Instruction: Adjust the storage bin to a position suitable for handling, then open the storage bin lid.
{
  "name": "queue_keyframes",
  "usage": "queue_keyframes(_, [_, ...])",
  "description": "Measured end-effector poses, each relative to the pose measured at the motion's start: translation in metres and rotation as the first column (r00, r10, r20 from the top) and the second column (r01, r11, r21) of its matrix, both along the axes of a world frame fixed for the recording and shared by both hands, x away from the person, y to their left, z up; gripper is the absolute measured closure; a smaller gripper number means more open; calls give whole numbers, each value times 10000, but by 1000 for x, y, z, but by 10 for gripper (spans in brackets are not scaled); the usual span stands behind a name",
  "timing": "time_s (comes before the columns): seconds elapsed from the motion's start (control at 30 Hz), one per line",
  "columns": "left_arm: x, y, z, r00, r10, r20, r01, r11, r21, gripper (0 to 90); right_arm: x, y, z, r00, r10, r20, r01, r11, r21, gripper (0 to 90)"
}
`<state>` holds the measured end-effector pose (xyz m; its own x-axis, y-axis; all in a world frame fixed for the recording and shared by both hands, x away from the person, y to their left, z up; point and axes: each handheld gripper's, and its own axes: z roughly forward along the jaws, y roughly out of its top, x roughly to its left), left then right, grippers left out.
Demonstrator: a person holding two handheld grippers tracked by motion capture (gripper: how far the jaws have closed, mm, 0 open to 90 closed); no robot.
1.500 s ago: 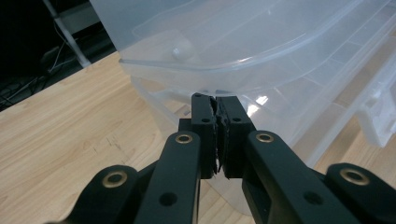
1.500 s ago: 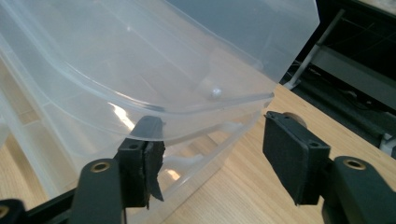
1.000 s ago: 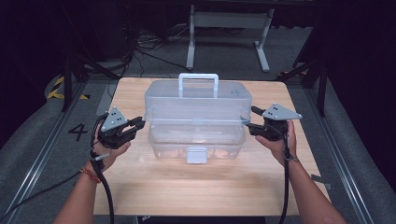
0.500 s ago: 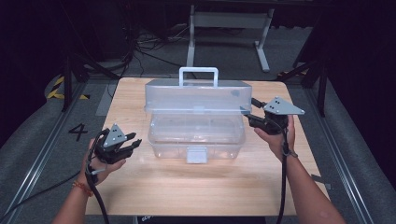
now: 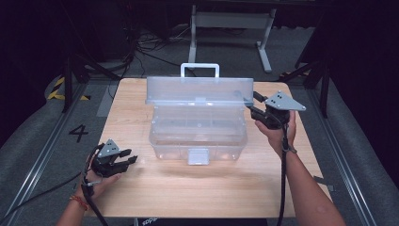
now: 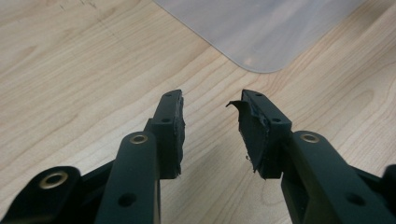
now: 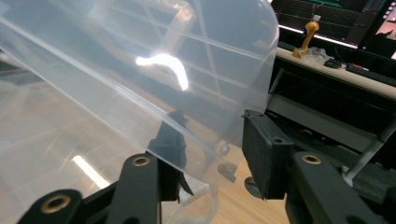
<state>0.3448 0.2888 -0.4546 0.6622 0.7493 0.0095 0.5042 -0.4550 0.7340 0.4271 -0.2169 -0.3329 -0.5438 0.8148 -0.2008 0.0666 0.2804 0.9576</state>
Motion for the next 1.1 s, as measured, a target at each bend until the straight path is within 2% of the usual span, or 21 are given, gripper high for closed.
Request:
queue_keyframes(0.03, [0, 0, 0, 10000, 0, 0, 0, 10000, 0, 584, 0, 0, 0, 10000, 0, 0, 0, 10000, 0, 615])
queue_keyframes(0.07, [1, 1, -1, 9999, 126, -87, -127, 9998, -145, 584, 1, 0, -1, 10000, -48, -57, 49, 9996, 289, 634])
queue_keyframes(0.17, [2, 2, -3, 9998, 66, -163, -68, 9999, -122, 574, 6, 2, -2, 9988, -493, 51, 489, 9970, 598, 689])
queue_keyframes(0.3, [2, 1, -7, 9995, -8, -305, 9, 10000, 15, 572, 10, 4, 0, 9970, -759, 174, 748, 9956, 562, 714])
queue_keyframes(0.33, [2, 1, -7, 9997, -59, -228, 61, 9999, 105, 571, 10, 5, 1, 9963, -830, 221, 819, 9955, 485, 721])
queue_keyframes(0.4, [2, 0, -9, 9991, -5, -425, 2, 10000, -57, 561, 11, 7, 1, 9946, -1000, 263, 988, 9941, 448, 733])
queue_keyframes(0.43, [3, 0, -9, 9989, -2, -466, 2, 10000, 0, 555, 11, 7, 1, 9939, -1058, 299, 1044, 9936, 430, 738])
queue_keyframes(0.47, [4, 0, -10, 9992, 1, -389, -1, 10000, -6, 550, 11, 8, 0, 9930, -1139, 320, 1123, 9924, 499, 742])
queue_keyframes(0.5, [3, -1, -12, 9981, 77, -611, -84, 9999, -104, 548, 12, 9, 0, 9922, -1207, 302, 1188, 9912, 585, 746])
queue_keyframes(0.53, [4, -2, -13, 9983, 42, -574, -42, 10000, 0, 544, 12, 9, 0, 9916, -1258, 303, 1237, 9902, 641, 748])
queue_keyframes(0.57, [4, -2, -14, 9975, -26, -700, 26, 10000, -4, 535, 13, 10, 1, 9910, -1305, 284, 1284, 9895, 657, 748])
queue_keyframes(0.73, [4, -3, -17, 9970, 20, -768, -27, 10000, -86, 502, 17, 9, 2, 9916, -1273, 231, 1250, 9887, 827, 749])
queue_keyframes(0.8, [4, -2, -18, 9976, -44, -688, 49, 10000, 74, 494, 18, 8, 3, 9924, -1218, 189, 1198, 9891, 861, 748])
queue_keyframes(0.97, [5, -2, -21, 9968, -16, -801, 14, 10000, -21, 457, 21, 8, 5, 9930, -1163, 182, 1147, 9908, 724, 746])
queue_keyframes(1.0, [6, -1, -21, 9977, -66, -674, 74, 9999, 121, 447, 22, 8, 5, 9932, -1151, 159, 1137, 9911, 695, 746])
queue_keyframes(1.07, [5, -2, -23, 9964, -93, -839, 84, 9999, -119, 424, 23, 7, 6, 9936, -1127, 118, 1116, 9912, 706, 746])
queue_keyframes(1.1, [4, -2, -23, 9966, -13, -820, 6, 10000, -86, 405, 23, 7, 7, 9937, -1121, 82, 1113, 9915, 667, 745])
